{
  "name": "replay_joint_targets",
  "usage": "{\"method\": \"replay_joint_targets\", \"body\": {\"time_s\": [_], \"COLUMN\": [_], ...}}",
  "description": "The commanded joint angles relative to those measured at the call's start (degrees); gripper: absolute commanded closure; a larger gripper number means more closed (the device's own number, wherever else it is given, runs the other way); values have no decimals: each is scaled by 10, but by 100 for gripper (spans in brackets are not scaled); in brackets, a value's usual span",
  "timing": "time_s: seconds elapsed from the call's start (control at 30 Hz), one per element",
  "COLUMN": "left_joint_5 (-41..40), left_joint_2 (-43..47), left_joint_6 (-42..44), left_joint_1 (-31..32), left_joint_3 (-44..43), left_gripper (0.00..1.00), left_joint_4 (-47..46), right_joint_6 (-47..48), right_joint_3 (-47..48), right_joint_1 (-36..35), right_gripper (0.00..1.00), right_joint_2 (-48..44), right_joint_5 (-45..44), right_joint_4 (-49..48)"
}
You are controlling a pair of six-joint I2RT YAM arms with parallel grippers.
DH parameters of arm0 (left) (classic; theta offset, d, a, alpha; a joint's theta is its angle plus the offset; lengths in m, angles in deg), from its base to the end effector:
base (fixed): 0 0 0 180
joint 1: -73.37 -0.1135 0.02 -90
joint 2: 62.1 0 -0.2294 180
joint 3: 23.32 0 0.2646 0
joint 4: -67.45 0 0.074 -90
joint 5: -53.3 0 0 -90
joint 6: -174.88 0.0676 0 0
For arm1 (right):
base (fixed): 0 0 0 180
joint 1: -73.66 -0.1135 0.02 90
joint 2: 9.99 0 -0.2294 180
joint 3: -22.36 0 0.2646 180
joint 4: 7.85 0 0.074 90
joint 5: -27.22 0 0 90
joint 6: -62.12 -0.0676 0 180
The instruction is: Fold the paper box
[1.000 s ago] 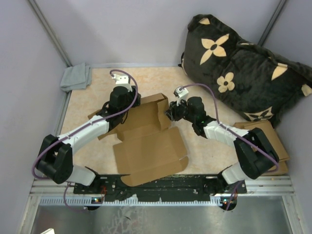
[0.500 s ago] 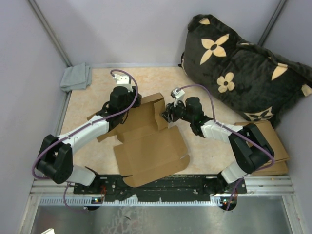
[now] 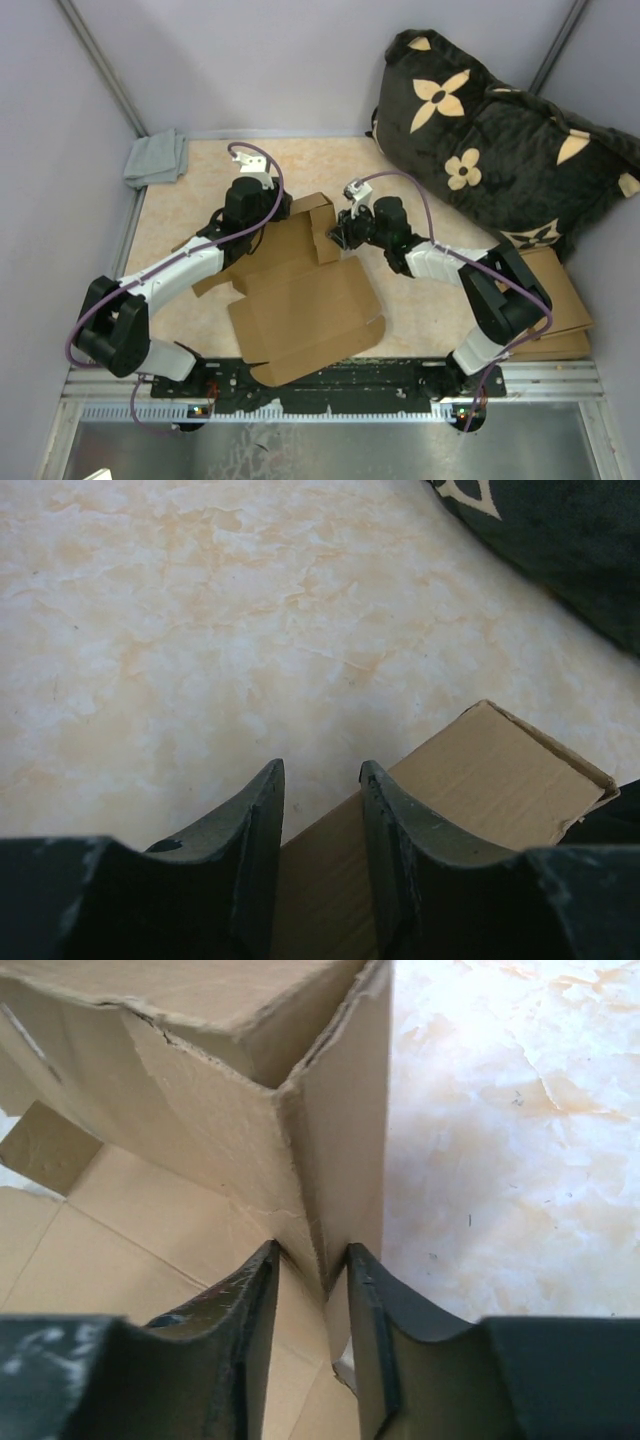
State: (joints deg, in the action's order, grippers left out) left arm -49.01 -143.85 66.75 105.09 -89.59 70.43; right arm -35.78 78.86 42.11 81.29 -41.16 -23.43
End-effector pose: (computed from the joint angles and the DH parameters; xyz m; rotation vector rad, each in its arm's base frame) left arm 0.3265 -0.1849 0.2256 0.0782 1.9026 -0.3907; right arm 0.3037 0.2157 0.1469 -0.6586 1.8543 0.8182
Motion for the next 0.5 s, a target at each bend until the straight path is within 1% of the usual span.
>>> {"method": "replay_joint_targets", "body": {"time_s": [0.0, 0.17, 0.23, 0.33, 0.47], "left_joint_5": [13, 14, 15, 16, 21], "left_joint_2": [-1, -2, -3, -5, -9], "left_joint_6": [3, 4, 5, 5, 5], "left_joint_1": [-3, -3, -3, -3, -3], "left_joint_3": [2, 3, 3, 3, 0], "left_gripper": [57, 57, 57, 57, 57], "left_joint_4": [-8, -8, -8, -8, -7], "right_joint_6": [7, 6, 3, 3, 5], "right_joint_3": [45, 55, 50, 43, 37], "right_joint_1": [-14, -21, -25, -33, -35], "right_gripper": [71, 85, 88, 87, 76], "right_joint_2": [11, 20, 18, 10, 4], "right_joint_5": [-26, -72, -90, -111, -93], "right_joint_4": [-6, 11, 9, 8, 1]}}
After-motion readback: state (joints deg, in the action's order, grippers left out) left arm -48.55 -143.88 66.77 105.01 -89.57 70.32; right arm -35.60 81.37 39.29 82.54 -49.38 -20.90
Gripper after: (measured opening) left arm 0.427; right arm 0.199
